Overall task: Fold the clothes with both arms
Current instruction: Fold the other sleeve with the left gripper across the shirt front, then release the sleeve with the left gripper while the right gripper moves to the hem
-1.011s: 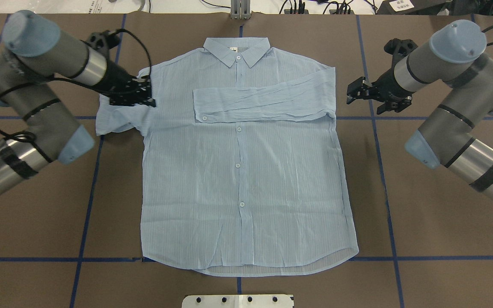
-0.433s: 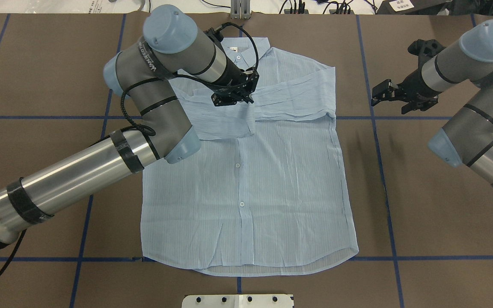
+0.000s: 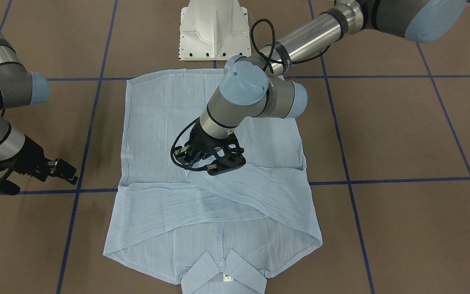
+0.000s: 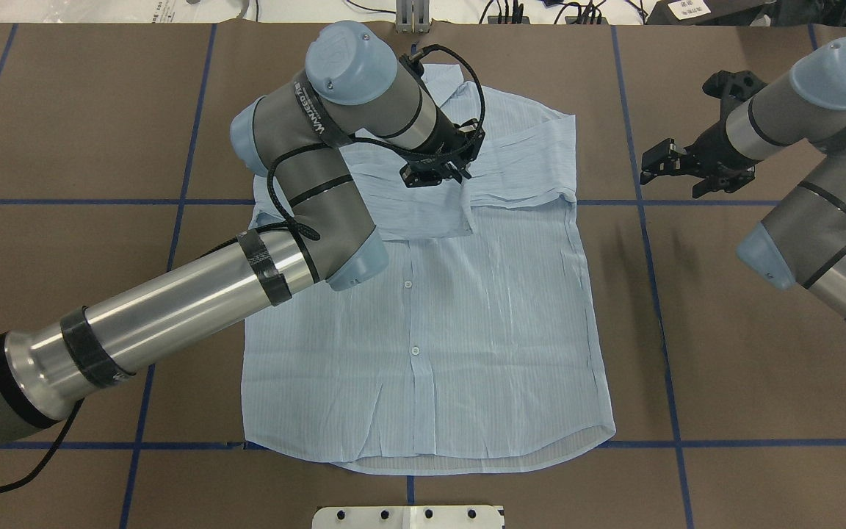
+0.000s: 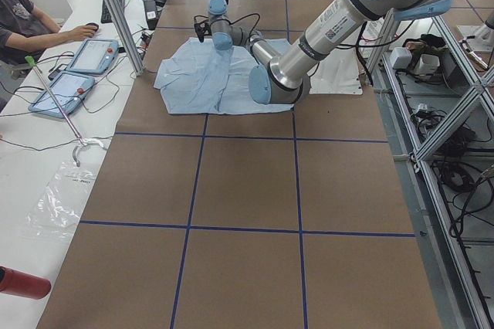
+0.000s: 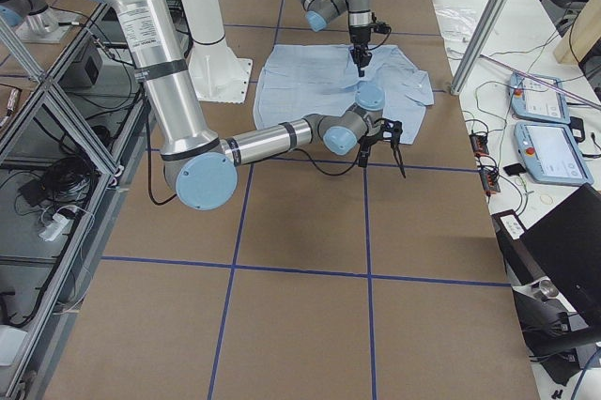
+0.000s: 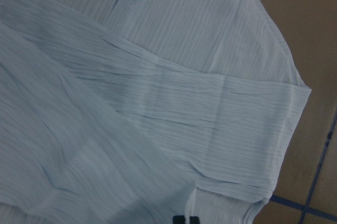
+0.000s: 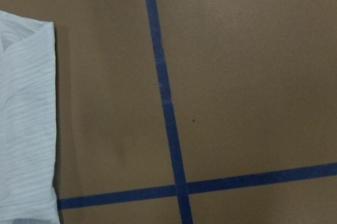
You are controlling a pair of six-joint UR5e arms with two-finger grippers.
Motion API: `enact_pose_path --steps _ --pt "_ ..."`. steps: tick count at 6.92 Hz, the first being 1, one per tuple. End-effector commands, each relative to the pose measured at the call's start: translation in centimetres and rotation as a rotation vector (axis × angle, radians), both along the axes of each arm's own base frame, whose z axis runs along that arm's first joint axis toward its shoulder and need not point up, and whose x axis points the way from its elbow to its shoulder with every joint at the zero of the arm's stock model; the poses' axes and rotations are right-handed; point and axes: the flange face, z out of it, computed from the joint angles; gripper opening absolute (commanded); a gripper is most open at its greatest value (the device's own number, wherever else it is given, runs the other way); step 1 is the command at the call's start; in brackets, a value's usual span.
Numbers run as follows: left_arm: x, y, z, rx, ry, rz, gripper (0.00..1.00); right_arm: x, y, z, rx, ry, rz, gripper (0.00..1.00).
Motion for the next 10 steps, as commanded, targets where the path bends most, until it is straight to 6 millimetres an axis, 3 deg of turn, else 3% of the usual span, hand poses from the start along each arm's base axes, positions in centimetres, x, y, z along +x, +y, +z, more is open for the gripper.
enact_pose_path --steps 1,2,3,4,5,6,7,8,9,10 --pt "-0.1 0.2 -1.7 0.029 0.015 -0.021 1.0 -0.5 0.4 -0.2 -0.007 -0.002 0.003 1.0" --pt "-1.3 1.1 -4.0 0.047 0.053 -0.026 1.0 -1.7 2.4 -0.3 -0.03 -0.014 0.004 1.0" --pt "-3.4 2.8 -4.1 0.07 0.084 -0.026 1.0 -4.6 6.2 -1.9 -0.022 -0.024 0.048 1.0" --pt "-5.8 4.6 -2.3 0.087 0.104 -0.025 1.0 -7.4 11.5 -3.3 -0.02 -0.017 0.097 1.0" --pt "-8.3 6.5 1.3 0.102 0.103 -0.023 1.0 -9.3 17.0 -5.0 -0.047 -0.035 0.146 1.0" --pt "-9.8 7.0 4.2 0.15 0.073 -0.016 0.99 -10.3 23.5 -6.8 -0.066 -0.052 0.19 1.0" --pt "-10.7 6.2 5.6 0.193 0.044 -0.031 0.99 -10.9 28.0 -8.8 -0.103 -0.038 0.205 0.98" --pt "-10.9 5.8 5.6 0.203 0.036 -0.06 0.99 -11.9 32.3 -10.9 -0.17 0.003 0.213 0.98" --pt "-11.1 5.9 5.4 0.209 0.038 -0.071 0.99 -14.5 36.5 -10.1 -0.173 0.048 0.278 0.9" --pt "-11.2 5.8 5.4 0.212 0.036 -0.081 0.99 -14.9 37.6 -9.6 -0.182 0.059 0.294 0.88"
